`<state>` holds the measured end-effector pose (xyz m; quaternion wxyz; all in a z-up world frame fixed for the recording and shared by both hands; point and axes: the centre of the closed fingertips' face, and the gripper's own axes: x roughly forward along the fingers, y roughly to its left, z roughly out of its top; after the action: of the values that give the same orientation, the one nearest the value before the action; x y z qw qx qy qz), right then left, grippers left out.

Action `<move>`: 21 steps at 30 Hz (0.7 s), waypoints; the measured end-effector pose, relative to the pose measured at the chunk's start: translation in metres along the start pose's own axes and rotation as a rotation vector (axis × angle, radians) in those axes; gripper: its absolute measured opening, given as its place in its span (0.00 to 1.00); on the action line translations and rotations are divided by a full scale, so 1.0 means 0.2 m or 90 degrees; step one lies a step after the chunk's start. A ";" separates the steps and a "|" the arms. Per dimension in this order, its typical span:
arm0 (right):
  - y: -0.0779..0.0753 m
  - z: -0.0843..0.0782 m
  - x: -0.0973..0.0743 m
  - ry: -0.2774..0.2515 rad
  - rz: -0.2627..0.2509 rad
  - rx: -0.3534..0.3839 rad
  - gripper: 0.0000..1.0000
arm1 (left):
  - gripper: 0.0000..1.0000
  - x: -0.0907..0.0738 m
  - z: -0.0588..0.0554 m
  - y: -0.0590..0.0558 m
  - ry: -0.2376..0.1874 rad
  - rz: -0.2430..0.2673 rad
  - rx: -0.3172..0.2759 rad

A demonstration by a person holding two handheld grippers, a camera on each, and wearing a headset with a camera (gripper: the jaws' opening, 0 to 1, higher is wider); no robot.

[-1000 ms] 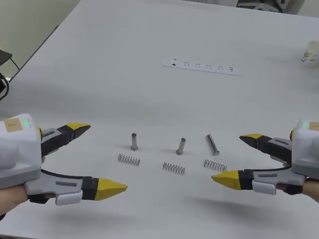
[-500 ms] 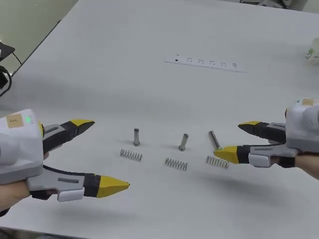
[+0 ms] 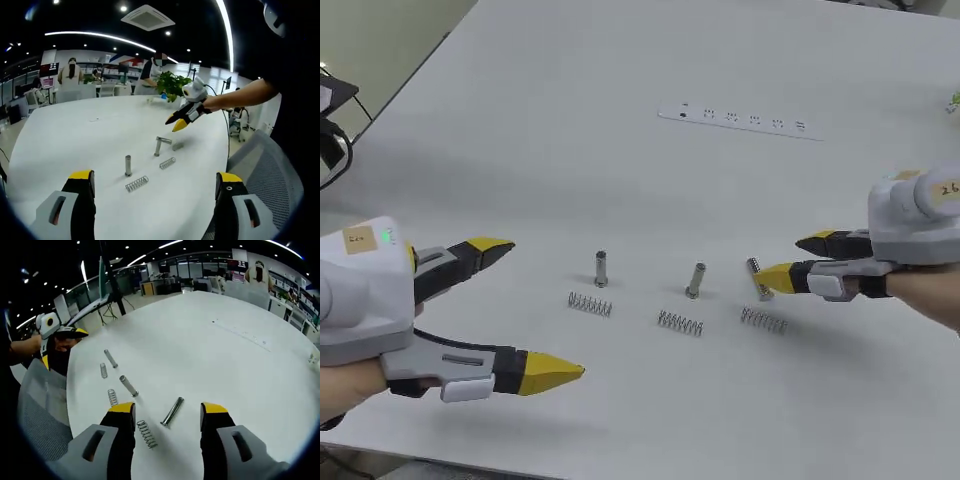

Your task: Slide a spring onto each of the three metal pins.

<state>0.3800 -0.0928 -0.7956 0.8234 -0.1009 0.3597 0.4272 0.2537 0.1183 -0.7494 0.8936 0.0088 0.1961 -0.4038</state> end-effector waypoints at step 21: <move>-0.07 -0.05 0.18 0.099 -0.019 0.066 0.23 | 0.98 0.02 -0.03 0.02 0.002 -0.009 -0.002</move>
<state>0.3991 -0.0845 -0.8294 0.8035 -0.0963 0.4422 0.3867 0.2563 0.1190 -0.7567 0.8905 0.0068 0.1979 -0.4097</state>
